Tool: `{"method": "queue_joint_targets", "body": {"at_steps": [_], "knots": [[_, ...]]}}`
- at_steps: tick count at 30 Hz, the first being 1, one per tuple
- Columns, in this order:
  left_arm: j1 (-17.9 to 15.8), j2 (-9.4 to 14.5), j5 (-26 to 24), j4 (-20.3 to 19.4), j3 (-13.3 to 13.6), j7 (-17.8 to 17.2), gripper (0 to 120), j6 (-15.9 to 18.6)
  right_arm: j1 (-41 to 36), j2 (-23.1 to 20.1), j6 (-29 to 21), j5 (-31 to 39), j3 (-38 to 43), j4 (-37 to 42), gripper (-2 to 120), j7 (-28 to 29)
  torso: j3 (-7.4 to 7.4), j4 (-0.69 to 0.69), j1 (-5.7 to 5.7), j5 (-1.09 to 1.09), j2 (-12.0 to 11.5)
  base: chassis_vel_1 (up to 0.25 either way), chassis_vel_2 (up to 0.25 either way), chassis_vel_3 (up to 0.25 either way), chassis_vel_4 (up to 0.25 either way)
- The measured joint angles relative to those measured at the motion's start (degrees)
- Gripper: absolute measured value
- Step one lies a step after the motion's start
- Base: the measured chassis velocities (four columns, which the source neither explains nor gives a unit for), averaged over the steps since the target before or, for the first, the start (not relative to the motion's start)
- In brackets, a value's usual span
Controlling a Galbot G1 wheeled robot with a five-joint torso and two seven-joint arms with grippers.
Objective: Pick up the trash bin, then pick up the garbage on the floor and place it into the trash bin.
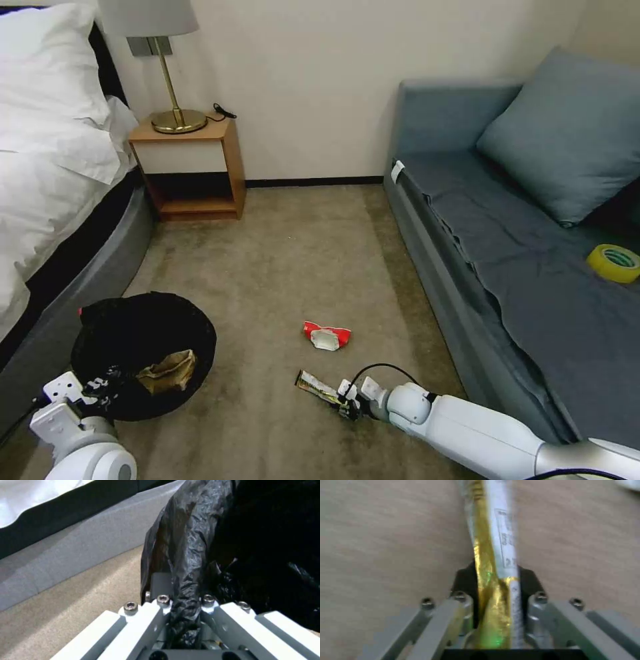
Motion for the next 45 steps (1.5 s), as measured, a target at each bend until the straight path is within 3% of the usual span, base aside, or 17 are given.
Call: {"method": "queue_joint_targets", "body": {"at_steps": [3, 4, 5, 6, 10, 20, 27, 35, 40, 43, 45], "knots": [[-0.18, -0.01, 0.02, 0.08, 0.07, 0.03, 1, -0.02, 0.21, -0.44, -0.17, -0.07, 0.08, 0.40, 13, 0.36, 0.01, -0.05, 0.00, -0.19, -0.01, 0.000, 0.000, 0.000, 0.000], [-0.23, -0.01, 0.01, 0.07, 0.08, 0.20, 1, -0.01, 0.22, -0.68, -0.17, 0.05, 0.05, 0.95, 8, 0.46, 0.01, -0.06, 0.01, 0.00, -0.01, 0.000, 0.000, 0.000, 0.000], [-0.28, -0.01, 0.02, 0.07, 0.08, 0.20, 1, -0.02, 0.25, -0.83, -0.17, 0.14, 0.05, 1.27, 4, 0.52, 0.00, -0.06, 0.01, 0.00, 0.00, 0.000, 0.000, 0.000, 0.000], [-0.34, -0.01, 0.04, 0.11, 0.08, 0.05, 1, -0.03, 0.34, -1.22, -0.16, 0.37, 0.05, 2.07, 0, 0.63, 0.00, -0.05, 0.00, -0.13, 0.00, 0.000, 0.000, 0.000, 0.000], [-0.52, -0.04, 0.03, 0.26, 0.22, 0.06, 1, -0.02, 0.38, -1.65, 0.04, 0.69, 0.26, 3.58, 0, 0.82, -0.01, -0.04, 0.00, -0.04, 0.00, 0.000, 0.000, 0.000, 0.000], [-0.68, 0.00, 0.02, 0.17, 0.48, 0.05, 1, 0.01, 1.33, -3.24, 0.90, 2.51, 2.76, 9.74, 0, 2.67, -0.01, -0.05, 0.00, -0.09, 0.01, 0.000, 0.000, 0.000, 0.000], [-0.75, -0.02, 0.08, 0.05, 1.77, 0.05, 1, 0.01, 5.79, -4.38, -0.22, 7.55, 7.25, 25.46, 0, 6.57, -0.01, -0.05, 0.00, -0.08, 0.02, 0.000, 0.000, 0.000, 0.000], [-0.76, -0.14, 0.55, -0.19, 3.43, 0.00, 1, 0.00, 12.33, -1.42, -2.44, 14.76, 6.85, 34.06, 0, 11.95, -0.02, -0.04, 0.00, -0.10, 0.03, 0.000, 0.000, 0.000, 0.000], [-0.84, -0.50, 0.88, -0.31, 4.87, -0.15, 1, 0.00, 18.53, 4.15, -4.29, 19.68, 1.62, 37.28, 0, 16.22, -0.01, -0.04, 0.00, -0.11, 0.03, 0.000, 0.000, 0.000, 0.000], [-0.97, -0.83, 1.41, -0.73, 5.91, -0.29, 1, 0.00, 21.82, 9.52, -5.14, 20.48, -4.07, 36.12, 0, 17.69, -0.01, -0.02, 0.00, -0.10, 0.02, 0.000, 0.000, 0.000, 0.000], [-1.09, -0.93, 1.54, -0.92, 6.14, -0.32, 1, 0.05, 22.61, 10.74, -5.40, 20.70, -5.93, 35.54, 0, 17.94, -0.01, -0.02, 0.00, -0.09, 0.03, 0.000, 0.000, 0.000, 0.000]]}}
